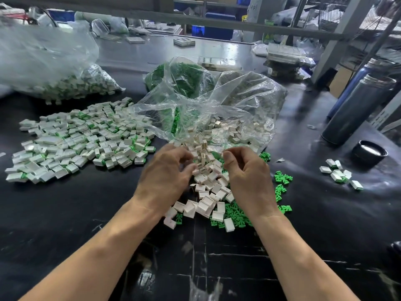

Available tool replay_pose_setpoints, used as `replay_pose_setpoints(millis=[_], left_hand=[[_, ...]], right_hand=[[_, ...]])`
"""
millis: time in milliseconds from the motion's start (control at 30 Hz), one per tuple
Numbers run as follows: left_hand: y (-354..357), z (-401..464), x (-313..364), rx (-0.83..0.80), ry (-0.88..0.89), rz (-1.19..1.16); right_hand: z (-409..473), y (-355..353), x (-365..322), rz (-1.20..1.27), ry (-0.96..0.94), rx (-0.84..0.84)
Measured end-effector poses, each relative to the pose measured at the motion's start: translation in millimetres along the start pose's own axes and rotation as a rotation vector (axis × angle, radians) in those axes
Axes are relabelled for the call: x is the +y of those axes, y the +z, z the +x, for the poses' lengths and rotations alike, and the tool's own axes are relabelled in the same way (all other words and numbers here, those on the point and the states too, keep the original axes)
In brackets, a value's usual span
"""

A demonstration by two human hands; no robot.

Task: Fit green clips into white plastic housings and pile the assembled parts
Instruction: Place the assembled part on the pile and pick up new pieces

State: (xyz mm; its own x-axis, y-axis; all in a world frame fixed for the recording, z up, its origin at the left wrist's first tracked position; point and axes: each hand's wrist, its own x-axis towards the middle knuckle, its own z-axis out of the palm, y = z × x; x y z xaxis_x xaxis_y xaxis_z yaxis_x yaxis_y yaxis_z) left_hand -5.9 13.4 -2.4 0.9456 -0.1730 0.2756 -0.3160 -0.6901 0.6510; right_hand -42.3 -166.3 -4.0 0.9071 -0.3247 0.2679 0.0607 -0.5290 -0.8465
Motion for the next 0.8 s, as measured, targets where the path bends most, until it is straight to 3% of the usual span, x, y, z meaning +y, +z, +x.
replay_pose_setpoints(millis=[133,267,400,633,733,800], left_hand=[[-21.8,11.6,-20.2,0.025,-0.148,0.334],[-37.6,17.7,-31.9,0.042,-0.259,0.457],[-48.3,21.3,-41.1,0.036,-0.355,0.467],[-50.5,24.5,-47.1,0.094,-0.397,0.462],[-46.0,24.2,-45.0,0.127,-0.313,0.385],[-38.9,20.9,-37.5,0.112,-0.229,0.210]], right_hand=[[5.6,-11.9,7.6,-0.137,0.033,0.042],[13.4,-24.1,13.1,-0.353,0.133,-0.036],[18.9,-36.3,16.4,-0.480,0.226,-0.099],[24.3,-52.5,20.9,-0.436,0.292,-0.171],[25.3,-56.9,20.7,-0.434,0.292,-0.170],[24.9,-57.3,20.0,-0.446,0.288,-0.167]])
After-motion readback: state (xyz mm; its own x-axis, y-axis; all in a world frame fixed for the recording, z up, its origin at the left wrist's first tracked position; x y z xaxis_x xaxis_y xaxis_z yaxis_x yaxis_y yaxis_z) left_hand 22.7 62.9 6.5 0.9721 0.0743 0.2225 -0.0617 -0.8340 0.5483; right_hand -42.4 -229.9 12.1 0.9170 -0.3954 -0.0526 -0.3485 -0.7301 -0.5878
